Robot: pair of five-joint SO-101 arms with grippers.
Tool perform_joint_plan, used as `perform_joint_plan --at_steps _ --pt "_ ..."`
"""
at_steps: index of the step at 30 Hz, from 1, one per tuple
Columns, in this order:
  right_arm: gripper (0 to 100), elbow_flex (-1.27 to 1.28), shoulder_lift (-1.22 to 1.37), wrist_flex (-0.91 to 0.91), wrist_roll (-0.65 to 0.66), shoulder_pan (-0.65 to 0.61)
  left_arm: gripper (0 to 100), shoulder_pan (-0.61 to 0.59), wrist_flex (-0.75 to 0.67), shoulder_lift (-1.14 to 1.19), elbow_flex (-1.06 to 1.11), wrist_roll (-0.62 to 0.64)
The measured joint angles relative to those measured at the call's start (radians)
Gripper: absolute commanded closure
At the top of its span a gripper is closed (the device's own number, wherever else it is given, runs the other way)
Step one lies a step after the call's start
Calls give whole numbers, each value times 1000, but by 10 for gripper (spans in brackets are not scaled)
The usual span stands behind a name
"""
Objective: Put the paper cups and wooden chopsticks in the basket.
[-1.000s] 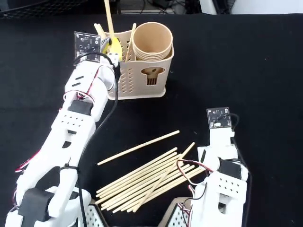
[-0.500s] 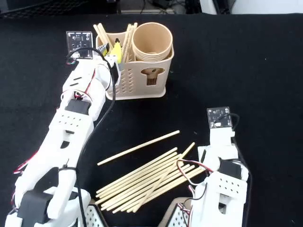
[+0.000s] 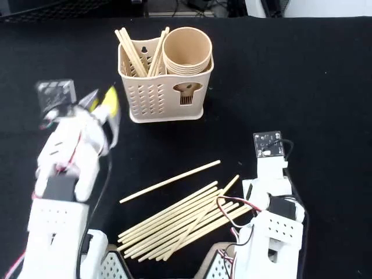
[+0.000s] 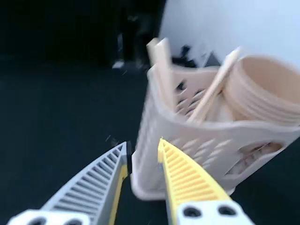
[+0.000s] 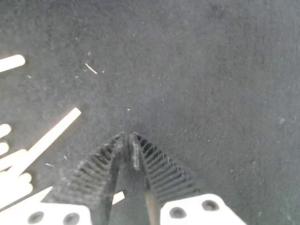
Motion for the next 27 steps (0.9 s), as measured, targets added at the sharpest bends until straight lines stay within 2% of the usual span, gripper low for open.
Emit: perform_joint_plan --at_steps 2,8,12,16,21,24,27 --pt "984 0 0 0 0 0 877 -72 89 -77 52 -58" --pt "984 -2 0 5 34 -58 877 -250 342 -144 181 -351" --pt "983 -109 0 126 123 -107 878 -361 396 -146 310 -497" --pt "983 -331 0 344 169 -190 880 -427 400 -155 396 -525" --pt "983 -539 0 552 178 -397 880 -431 397 -157 457 -516" --pt "983 -563 11 586 178 -523 880 -430 370 -157 476 -496" --pt "983 -575 115 571 178 -597 880 -430 365 -157 476 -482"
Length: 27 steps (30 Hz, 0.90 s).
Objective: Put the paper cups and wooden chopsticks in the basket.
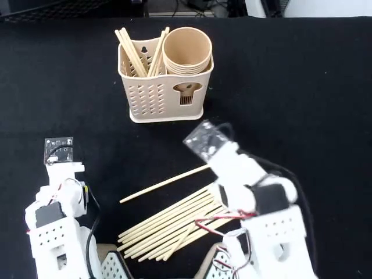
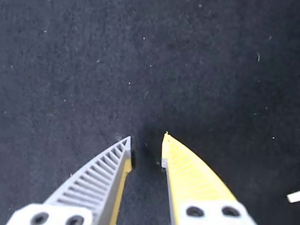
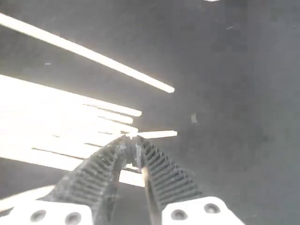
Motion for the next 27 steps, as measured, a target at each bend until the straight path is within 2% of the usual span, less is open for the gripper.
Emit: perform_joint_plan --at_steps 8,12,20,27 --pt "982 -135 374 -44 0 -189 880 0 -3 0 0 5" --pt "980 -157 480 -44 0 -310 880 0 -3 0 0 5" --pt "788 -160 605 -44 25 -466 880 0 -3 0 0 5" --pt "775 -160 746 -80 132 -568 880 0 -3 0 0 5"
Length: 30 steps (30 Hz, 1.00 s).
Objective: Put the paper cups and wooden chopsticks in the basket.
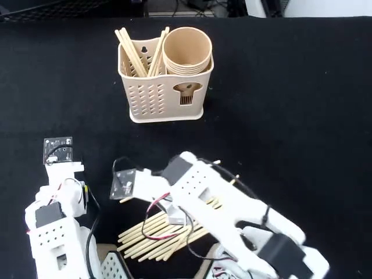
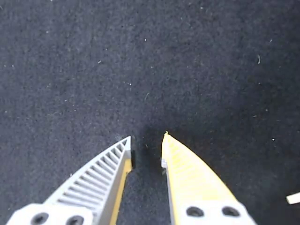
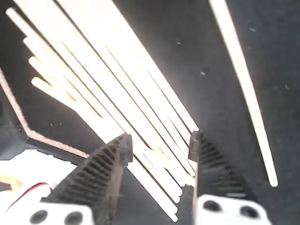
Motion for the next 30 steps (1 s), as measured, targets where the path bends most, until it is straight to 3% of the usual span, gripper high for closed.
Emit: perform_joint_plan --at_steps 13,16,20,30 --pt "777 -32 293 -222 8 -3 880 2 0 0 0 0" --pt "837 -54 322 -229 0 -3 880 2 0 0 0 0" --pt "987 -94 342 -233 -46 2 880 2 0 0 0 0" --pt "985 -157 368 -244 -71 8 880 2 0 0 0 0"
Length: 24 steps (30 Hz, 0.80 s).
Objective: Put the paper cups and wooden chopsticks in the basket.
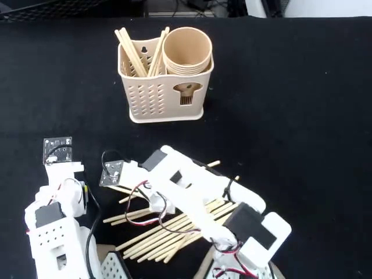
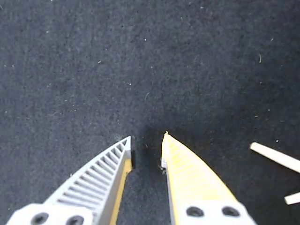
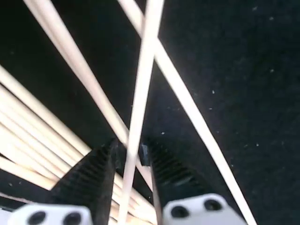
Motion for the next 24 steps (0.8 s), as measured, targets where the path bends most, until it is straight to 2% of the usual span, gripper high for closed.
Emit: perform_joint_plan --at_steps 7,16,18,22,24 --pt "986 -86 0 -3 2 150 880 0 0 0 0 0" --pt "984 -130 2 77 63 173 880 0 0 0 0 0" --pt "945 -130 2 80 63 173 880 0 0 0 0 0" --pt "768 -130 5 81 63 173 880 0 0 0 0 0" --pt "739 -130 8 81 63 173 880 0 0 0 0 0"
